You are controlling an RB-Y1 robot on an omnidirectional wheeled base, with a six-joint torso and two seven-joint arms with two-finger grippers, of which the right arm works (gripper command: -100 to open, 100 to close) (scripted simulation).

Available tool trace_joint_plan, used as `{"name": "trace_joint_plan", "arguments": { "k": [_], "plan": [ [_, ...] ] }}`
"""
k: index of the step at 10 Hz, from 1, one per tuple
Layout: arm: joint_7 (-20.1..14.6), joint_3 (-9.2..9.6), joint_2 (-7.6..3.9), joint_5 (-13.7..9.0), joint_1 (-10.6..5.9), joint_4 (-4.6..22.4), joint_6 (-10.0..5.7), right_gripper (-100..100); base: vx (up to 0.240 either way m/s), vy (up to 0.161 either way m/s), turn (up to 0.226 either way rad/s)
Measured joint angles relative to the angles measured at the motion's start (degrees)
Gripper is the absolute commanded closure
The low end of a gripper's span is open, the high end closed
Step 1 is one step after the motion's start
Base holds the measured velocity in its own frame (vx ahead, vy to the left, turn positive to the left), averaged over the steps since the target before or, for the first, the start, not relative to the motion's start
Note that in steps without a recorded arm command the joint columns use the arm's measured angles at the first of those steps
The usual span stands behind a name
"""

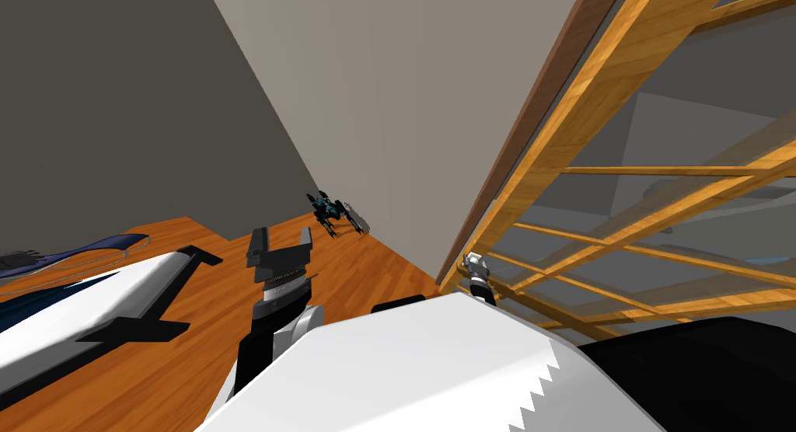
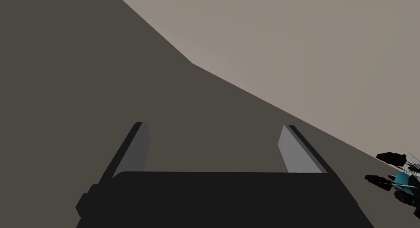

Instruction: Pull the door open

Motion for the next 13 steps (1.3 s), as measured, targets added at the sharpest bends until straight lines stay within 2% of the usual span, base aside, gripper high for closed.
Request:
{"name": "trace_joint_plan", "arguments": {
  "k": [6, 9, 11, 13],
  "plan": [
    [0.29, 0.02, 0.10, 0.01, -0.02, -0.11, 0.21, 100, -0.028, 0.001, 0.011],
    [-0.64, 1.34, -0.32, 0.88, 0.36, -1.07, 0.28, 100, -0.195, 0.027, 0.056],
    [-1.68, 2.71, -0.67, 1.74, 0.24, -0.88, 0.26, 100, -0.238, 0.044, 0.076],
    [-3.07, 4.38, -1.16, 2.82, 0.90, -1.61, 0.22, 100, -0.230, 0.059, 0.058]
  ]
}}
